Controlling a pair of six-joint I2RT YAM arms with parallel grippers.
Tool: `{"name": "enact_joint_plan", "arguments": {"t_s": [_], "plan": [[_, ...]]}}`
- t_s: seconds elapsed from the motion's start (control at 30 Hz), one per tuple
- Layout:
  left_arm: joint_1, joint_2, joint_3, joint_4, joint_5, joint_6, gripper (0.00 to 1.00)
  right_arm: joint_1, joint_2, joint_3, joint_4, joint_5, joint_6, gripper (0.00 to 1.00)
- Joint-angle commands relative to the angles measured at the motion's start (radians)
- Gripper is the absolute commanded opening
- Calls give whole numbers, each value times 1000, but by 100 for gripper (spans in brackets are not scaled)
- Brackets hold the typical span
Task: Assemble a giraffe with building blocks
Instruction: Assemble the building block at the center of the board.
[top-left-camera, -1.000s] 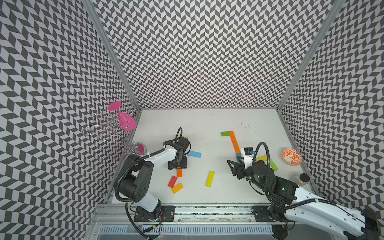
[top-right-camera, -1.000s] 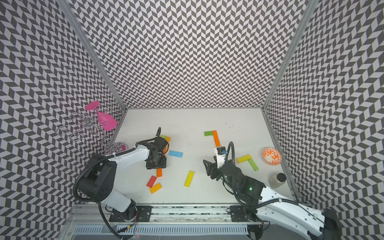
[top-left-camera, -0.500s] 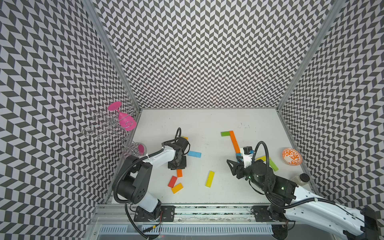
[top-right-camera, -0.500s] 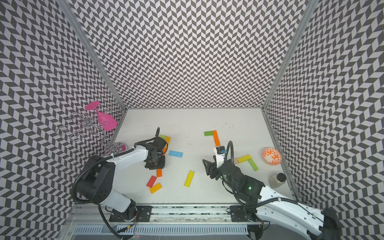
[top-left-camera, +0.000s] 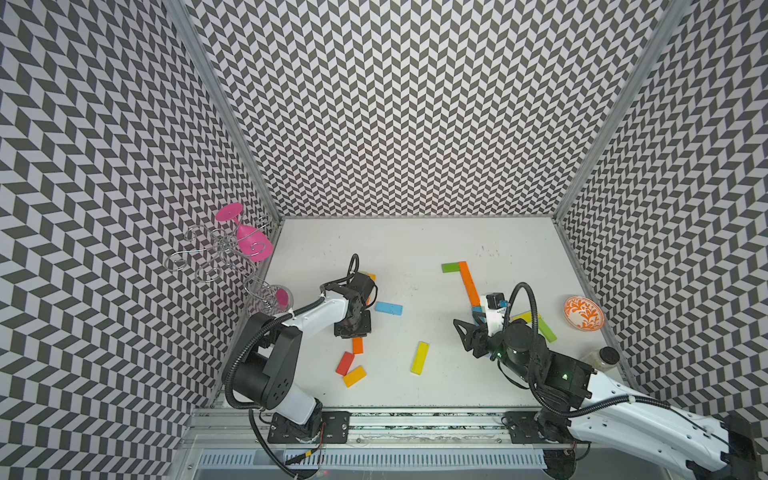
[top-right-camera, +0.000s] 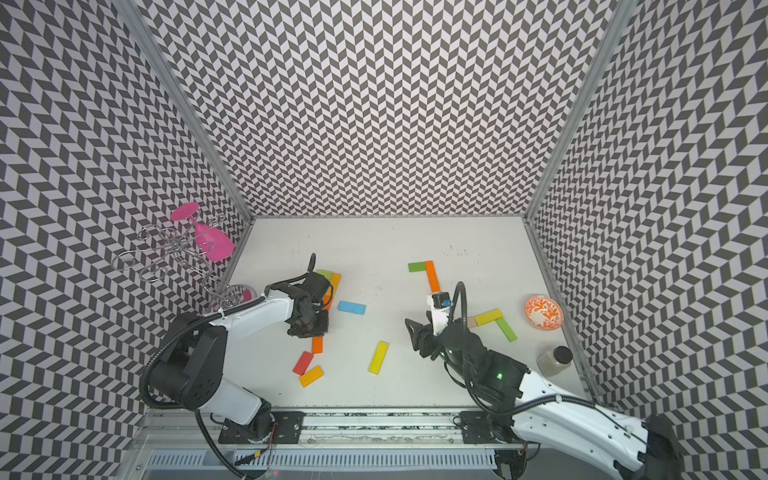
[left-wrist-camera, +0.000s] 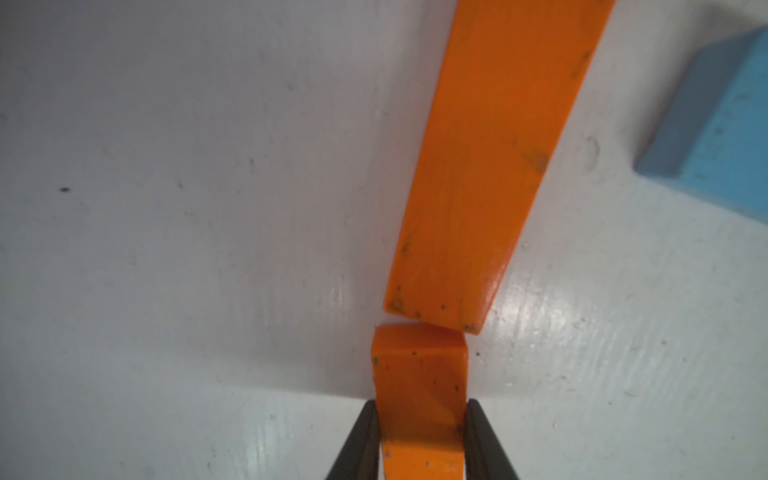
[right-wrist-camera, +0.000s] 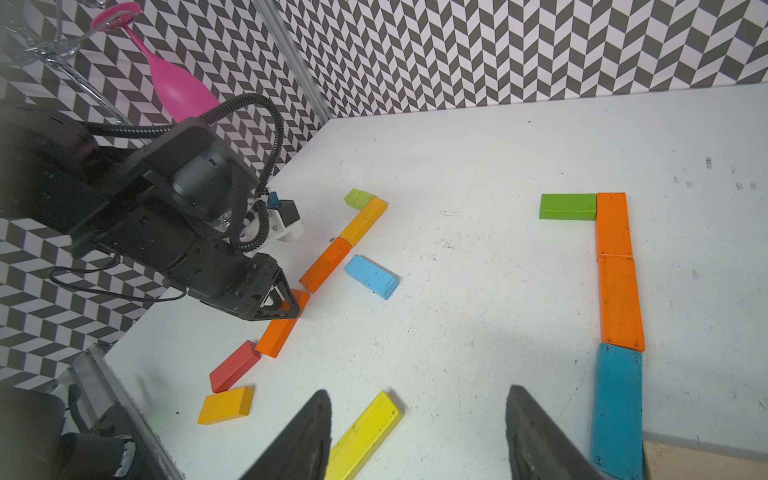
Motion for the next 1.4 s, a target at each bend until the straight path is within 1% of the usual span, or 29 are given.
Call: {"name": "enact_joint_plan", "arguments": {"t_s": [0.0,0.17,0.43,1.07,1.37], "plan": [[3,3,-9,-16,5,-3,29,-3,-9,28,37,-4,5,65],[-1,15,13,-34,10,16,28,-2,-16,27,36,-1,1,65],[-28,72,47,-68,2,39,27,-3,-27,26,30,-1,-5,65],[-32,136,101,-122,-12,103,25,-3,-23,26,41,-5,-18,65],[-29,163,119,-130,-23,121,27,-2,-24,25,37,-11,-20,65]]}}
